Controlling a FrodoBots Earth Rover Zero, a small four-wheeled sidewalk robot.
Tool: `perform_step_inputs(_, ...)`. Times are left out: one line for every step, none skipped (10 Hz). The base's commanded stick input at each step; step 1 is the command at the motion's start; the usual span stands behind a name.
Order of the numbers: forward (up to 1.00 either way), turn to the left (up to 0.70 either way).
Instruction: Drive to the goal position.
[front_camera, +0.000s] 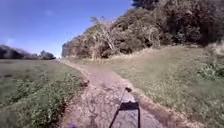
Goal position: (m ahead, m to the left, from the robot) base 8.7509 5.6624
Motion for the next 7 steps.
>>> perform_step_inputs(0.5, 0.0)
perform_step_inputs(0.5, 0.0)
perform_step_inputs(0.5, 0.0)
perform_step_inputs(0.5, 0.0)
perform_step_inputs(0.5, 0.0)
perform_step_inputs(0.5, 0.0)
perform_step_inputs(0.5, 0.0)
